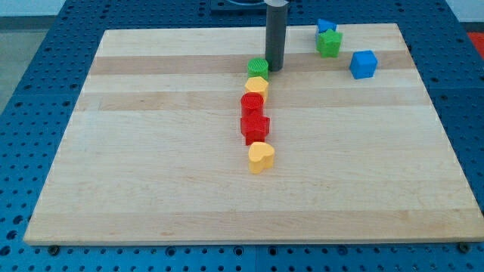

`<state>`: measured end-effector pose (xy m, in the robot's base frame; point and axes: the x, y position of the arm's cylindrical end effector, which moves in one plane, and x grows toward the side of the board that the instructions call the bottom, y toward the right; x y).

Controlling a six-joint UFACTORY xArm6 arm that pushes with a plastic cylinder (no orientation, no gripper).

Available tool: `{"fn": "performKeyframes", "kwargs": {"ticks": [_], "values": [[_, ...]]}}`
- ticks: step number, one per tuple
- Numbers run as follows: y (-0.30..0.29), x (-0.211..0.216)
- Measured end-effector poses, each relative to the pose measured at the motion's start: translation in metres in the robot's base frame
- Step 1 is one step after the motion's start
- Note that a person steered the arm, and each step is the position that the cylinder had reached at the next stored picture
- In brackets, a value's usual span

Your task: Place the green star above the green circle

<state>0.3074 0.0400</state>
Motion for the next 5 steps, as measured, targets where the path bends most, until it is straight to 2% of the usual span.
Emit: {"fn": "performKeyframes", "kwargs": {"ticks": [2, 4, 5], "values": [[0.017, -0.003], [0.088, -0.006], [0.102, -0.005]]}}
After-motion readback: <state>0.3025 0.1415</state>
